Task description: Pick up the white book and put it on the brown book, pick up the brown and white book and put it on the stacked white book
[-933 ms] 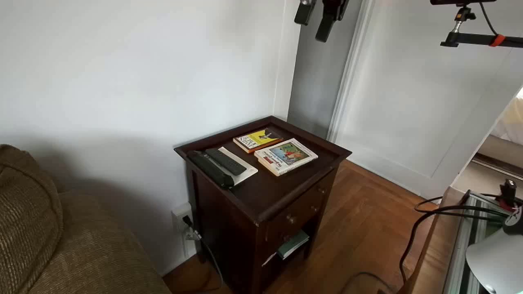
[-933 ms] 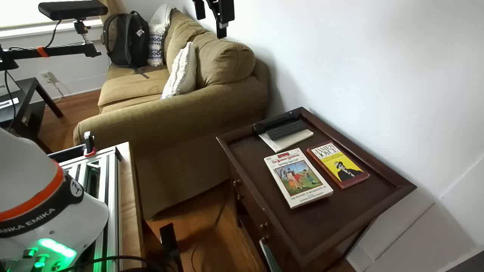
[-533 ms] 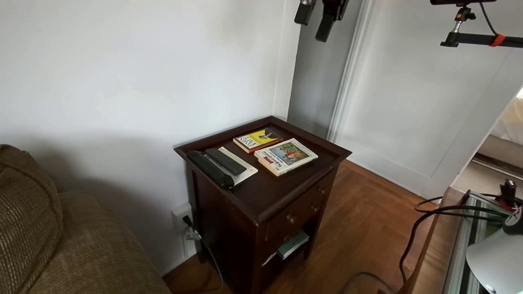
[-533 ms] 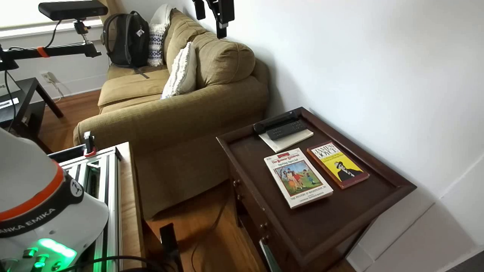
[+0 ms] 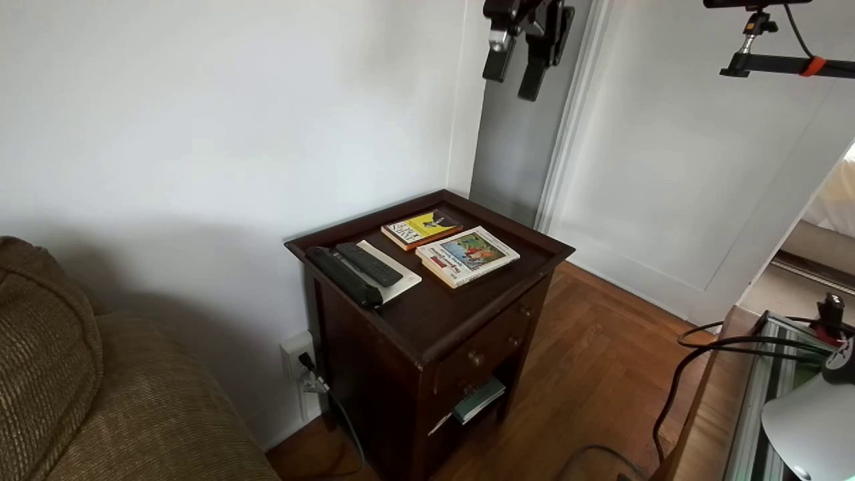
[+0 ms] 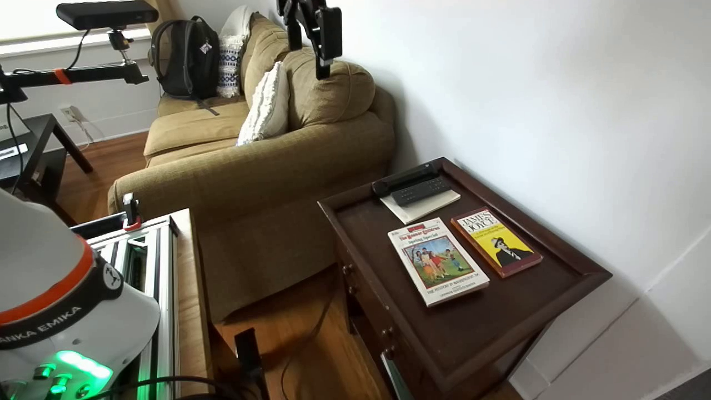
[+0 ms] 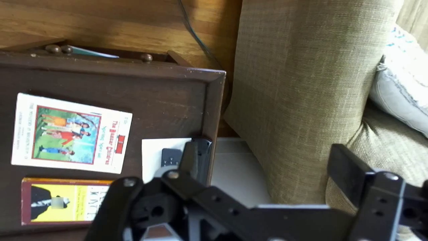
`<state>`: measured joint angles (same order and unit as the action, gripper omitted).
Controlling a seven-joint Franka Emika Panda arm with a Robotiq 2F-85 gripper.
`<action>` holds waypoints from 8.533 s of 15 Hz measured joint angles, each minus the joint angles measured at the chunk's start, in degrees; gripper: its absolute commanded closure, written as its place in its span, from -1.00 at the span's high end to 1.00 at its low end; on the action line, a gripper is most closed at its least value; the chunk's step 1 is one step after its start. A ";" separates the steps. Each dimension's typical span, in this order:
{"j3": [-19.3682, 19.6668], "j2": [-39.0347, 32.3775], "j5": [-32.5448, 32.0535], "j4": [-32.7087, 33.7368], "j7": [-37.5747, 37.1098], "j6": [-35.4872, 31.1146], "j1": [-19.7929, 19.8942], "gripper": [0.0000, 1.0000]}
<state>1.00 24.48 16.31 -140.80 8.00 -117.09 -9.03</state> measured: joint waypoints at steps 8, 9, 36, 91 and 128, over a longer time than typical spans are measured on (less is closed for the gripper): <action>-6.64 -14.90 -8.64 -3.44 -12.46 -20.45 1.70 1.00; -7.55 -16.88 -12.08 -3.60 -15.39 -23.32 1.92 1.00; -1.50 -42.22 -56.40 4.68 -52.56 -25.09 0.88 1.00; 5.19 -64.19 -69.56 27.03 -55.84 -13.80 -9.29 -0.91; -0.91 -69.36 -97.13 33.00 -58.07 3.49 -8.23 -0.92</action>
<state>0.10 -44.88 -80.81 -107.80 -50.06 -113.60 -17.26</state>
